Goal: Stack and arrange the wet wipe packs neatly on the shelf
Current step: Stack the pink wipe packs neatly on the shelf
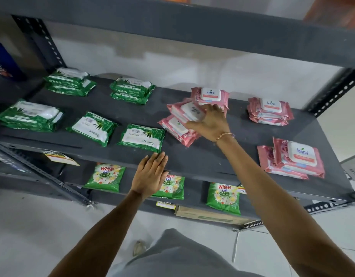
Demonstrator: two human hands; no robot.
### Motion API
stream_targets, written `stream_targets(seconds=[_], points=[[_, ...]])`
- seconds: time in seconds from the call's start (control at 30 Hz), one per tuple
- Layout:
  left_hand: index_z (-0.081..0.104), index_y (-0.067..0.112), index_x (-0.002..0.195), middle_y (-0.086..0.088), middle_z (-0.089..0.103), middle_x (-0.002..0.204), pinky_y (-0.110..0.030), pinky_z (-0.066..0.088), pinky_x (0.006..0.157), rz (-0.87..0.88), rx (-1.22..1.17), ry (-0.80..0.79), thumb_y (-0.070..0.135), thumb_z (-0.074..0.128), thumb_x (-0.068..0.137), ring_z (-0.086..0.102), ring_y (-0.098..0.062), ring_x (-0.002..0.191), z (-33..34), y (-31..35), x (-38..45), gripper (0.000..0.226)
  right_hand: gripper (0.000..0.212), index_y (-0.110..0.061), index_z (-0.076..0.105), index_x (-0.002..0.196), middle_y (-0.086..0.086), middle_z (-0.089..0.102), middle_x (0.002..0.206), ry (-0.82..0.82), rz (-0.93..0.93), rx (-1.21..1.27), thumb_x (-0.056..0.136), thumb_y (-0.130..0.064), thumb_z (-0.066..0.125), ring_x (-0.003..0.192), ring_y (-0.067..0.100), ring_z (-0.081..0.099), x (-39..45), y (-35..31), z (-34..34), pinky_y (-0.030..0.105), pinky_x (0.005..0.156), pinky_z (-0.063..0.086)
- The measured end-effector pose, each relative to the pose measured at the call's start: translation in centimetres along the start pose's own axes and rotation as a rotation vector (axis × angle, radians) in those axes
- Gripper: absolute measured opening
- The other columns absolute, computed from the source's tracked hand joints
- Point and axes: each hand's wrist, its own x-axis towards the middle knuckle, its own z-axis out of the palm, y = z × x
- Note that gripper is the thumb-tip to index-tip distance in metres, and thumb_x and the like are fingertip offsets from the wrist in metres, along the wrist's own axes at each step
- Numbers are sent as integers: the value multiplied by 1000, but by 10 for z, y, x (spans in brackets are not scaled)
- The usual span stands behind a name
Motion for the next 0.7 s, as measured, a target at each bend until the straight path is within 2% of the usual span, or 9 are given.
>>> stream_targets(seconds=[0.1,0.2,0.33,0.4,0.47,0.5,0.57,0.63,0.7], points=[[42,11,130,-10,62,129,-39,30,102,21,1,6,40,15,99,61,-28,116,1,-2,0,51,81,-11,41,127,12,49,120,-42,5,-50,63,-54,67,113,30,47,11,-18,23,42,90,48],[42,11,131,-10,61,130,-39,29,103,42,-14,33,40,16,99,59,-27,117,5,-3,-1,51,90,-10,35,133,14,45,130,-73,35,-109,61,-56,65,121,34,43,14,-21,34,48,96,47],[46,12,128,-10,62,128,-41,32,103,53,-115,170,32,24,97,50,-24,120,6,2,-1,42,97,-14,27,141,15,39,135,-172,40,-163,65,-62,63,125,36,39,18,-15,33,51,100,43],[49,12,124,-10,63,125,-40,40,100,110,-216,240,24,35,94,55,-23,115,-1,11,2,35,91,-14,42,130,14,47,125,-268,54,-110,64,-75,55,116,34,46,23,-14,24,47,94,46],[49,8,129,-7,57,131,-30,44,99,92,-420,274,20,39,94,53,-16,117,-17,35,11,38,74,-9,58,97,11,60,94,-288,107,94,73,-77,42,91,30,57,30,-15,14,36,75,50],[44,6,135,-2,50,135,-21,39,101,-12,-581,280,22,38,96,47,-12,122,-30,50,19,42,71,-7,61,90,9,64,88,-300,139,204,78,-74,38,85,27,60,33,-14,9,35,73,50],[35,5,141,2,40,135,-16,33,96,-374,-910,214,31,33,100,40,-10,125,-57,77,44,49,65,-10,65,100,9,70,99,-356,219,352,81,-68,43,91,25,64,38,-10,1,37,86,52],[46,0,130,-11,53,127,-24,38,86,-718,-1235,79,37,33,99,52,-24,118,-69,85,76,51,50,-18,64,99,5,69,100,-408,282,411,78,-63,55,93,21,62,34,-3,-3,37,93,50],[57,-3,121,-19,62,120,-32,45,86,-928,-1395,26,45,35,97,59,-34,109,-73,81,104,58,38,-23,59,94,-1,67,94,-423,339,485,77,-57,62,94,18,60,24,4,-1,37,94,50]])
